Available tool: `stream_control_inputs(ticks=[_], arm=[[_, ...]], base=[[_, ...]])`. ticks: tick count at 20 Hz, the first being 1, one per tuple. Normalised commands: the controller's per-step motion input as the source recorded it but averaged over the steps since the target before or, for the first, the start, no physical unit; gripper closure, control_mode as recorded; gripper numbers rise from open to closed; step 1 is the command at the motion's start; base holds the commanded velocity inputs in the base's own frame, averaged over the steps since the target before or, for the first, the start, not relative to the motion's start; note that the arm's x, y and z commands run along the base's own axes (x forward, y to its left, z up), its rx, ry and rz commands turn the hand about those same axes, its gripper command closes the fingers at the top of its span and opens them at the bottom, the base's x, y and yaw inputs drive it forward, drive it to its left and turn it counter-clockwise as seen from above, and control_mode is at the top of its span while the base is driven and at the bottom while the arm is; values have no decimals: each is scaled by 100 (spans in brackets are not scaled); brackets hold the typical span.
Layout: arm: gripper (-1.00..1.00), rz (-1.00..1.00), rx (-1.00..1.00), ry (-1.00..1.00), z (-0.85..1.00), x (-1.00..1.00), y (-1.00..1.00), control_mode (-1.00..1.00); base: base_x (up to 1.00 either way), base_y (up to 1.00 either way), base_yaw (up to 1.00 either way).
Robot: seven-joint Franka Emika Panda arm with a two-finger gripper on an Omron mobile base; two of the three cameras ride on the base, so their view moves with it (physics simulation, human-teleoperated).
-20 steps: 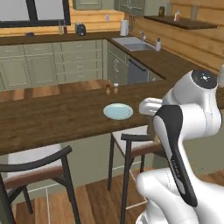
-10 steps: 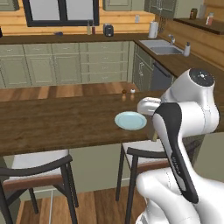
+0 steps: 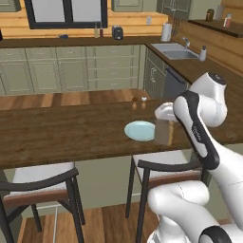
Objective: Start the toaster. Once the lever pops up, take the bread to the plate on the dining counter.
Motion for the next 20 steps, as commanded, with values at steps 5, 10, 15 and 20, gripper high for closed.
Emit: stream_control_inputs(ticks=[5, 10, 15, 20], arm=[[100, 21, 1, 0, -71, 100, -9, -100], [100, 17, 11, 0, -43, 100, -2, -100], [100, 15, 17, 0, -25, 100, -16, -100], [100, 11, 11, 4, -34, 100, -16, -100]], base=[[0, 0, 0], [0, 0, 0], [0, 0, 0], [0, 0, 0]])
